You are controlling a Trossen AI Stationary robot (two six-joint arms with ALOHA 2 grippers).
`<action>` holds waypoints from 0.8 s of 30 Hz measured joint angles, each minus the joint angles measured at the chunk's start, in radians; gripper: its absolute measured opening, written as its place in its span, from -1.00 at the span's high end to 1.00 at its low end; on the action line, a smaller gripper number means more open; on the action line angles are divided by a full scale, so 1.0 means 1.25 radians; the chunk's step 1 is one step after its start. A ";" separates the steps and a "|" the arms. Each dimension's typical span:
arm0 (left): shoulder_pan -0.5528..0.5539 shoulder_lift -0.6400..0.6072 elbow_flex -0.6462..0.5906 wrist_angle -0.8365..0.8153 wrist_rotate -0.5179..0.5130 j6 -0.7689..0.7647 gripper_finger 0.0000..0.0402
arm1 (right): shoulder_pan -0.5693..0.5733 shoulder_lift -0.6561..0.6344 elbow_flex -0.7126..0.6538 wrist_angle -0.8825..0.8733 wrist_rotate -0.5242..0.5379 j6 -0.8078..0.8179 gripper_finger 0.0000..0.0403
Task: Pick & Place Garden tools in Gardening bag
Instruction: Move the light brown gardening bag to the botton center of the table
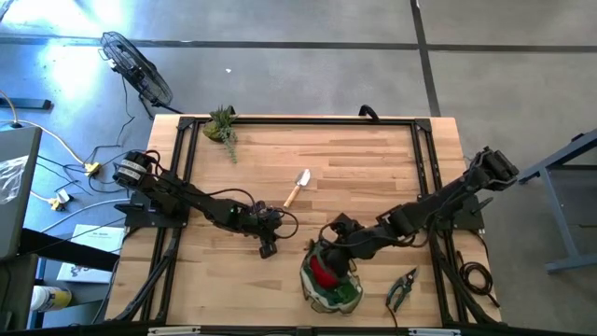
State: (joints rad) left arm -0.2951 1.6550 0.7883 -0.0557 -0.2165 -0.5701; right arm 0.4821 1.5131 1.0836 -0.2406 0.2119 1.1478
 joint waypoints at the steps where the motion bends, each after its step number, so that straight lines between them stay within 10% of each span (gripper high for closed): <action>1: 0.000 0.000 0.000 -0.001 0.000 0.000 0.20 | 0.002 0.000 0.000 0.000 -0.001 0.003 0.54; 24: 0.000 0.000 0.000 -0.017 0.000 -0.002 0.20 | 0.116 -0.001 0.000 -0.146 -0.033 0.244 0.54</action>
State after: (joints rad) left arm -0.2947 1.6547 0.7883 -0.0769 -0.2165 -0.5729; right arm 0.6268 1.5124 1.0836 -0.4231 0.1711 1.4526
